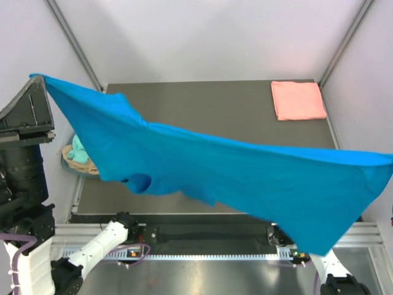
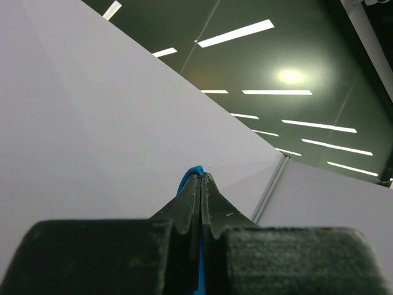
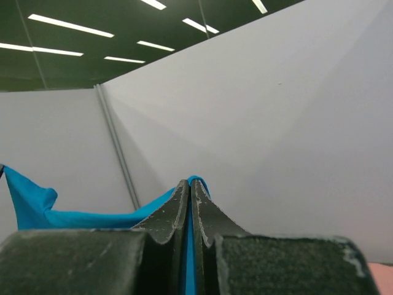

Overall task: Fold and stack the t-shirts
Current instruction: Flatten the tshirt out

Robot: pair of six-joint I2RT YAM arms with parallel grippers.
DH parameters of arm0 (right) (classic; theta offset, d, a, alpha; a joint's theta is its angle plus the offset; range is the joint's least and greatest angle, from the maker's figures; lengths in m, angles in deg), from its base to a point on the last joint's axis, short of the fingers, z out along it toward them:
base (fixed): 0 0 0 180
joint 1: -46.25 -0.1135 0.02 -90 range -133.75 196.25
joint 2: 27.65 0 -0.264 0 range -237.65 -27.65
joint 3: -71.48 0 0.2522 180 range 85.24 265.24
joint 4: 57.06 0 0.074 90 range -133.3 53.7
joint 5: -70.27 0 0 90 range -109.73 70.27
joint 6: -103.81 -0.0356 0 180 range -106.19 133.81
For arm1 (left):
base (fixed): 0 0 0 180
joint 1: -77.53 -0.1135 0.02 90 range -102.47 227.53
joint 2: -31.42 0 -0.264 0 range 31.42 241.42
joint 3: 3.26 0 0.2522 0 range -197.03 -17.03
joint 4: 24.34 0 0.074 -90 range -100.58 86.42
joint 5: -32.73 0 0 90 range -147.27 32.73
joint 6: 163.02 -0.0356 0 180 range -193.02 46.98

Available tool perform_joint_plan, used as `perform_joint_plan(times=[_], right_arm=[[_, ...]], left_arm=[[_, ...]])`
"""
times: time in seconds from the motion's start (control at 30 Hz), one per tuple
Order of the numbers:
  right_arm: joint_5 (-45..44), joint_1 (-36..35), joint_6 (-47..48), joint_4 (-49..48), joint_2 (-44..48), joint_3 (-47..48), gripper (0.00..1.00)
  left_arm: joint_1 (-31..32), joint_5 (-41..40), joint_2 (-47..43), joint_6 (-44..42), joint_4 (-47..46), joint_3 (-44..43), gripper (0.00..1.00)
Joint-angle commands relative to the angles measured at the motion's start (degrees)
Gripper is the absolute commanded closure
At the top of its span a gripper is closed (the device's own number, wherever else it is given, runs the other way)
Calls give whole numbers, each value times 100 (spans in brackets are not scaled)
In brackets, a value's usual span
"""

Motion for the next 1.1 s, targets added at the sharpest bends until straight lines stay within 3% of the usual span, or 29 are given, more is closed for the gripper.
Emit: perform_joint_plan(times=[0.0, 0.1, 0.2, 0.3, 0.33, 0.53, 0.63, 0.73, 0.83, 0.97, 1.07], right_arm=[[-72, 34, -110, -351, -515, -237, 100], [-432, -19, 144, -650, -1024, -509, 100], [-644, -19, 329, -1326, -1097, -1649, 100], [-723, -10, 242, -2205, -1000, -3240, 100], [-662, -10, 181, -2685, -1000, -4001, 100], [-284, 16, -92, -4558, -1465, -6491, 100], [-143, 42, -223, -5927, -2272, -7301, 100], [93, 51, -496, -7333, -3528, -7646, 100], [586, 244, -698, -7997, -5066, -7158, 100], [964, 297, -804, -8052, -6577, -6182, 100], [947, 289, -743, -7613, -7071, -5408, 100]], left_arm=[[-115, 169, 673, -61, -76, -380, 100], [-115, -76, 1392, -718, -278, -687, 100], [-115, -366, 1956, -1185, -496, -593, 100], [-115, -648, 2143, -1371, -822, 320, 100], [-115, -779, 2169, -1476, -1232, 993, 100], [-150, -1167, 2766, -1679, -2473, 3061, 100], [-255, -1185, 3705, -1670, -3037, 3363, 100], [-352, -1150, 4918, -1609, -3249, 3146, 100], [-414, -1106, 5885, -1504, -3337, 2715, 100], [-493, -957, 6598, -1389, -3513, 2292, 100], [-493, -1026, 7125, -1442, -3478, 1844, 100]])
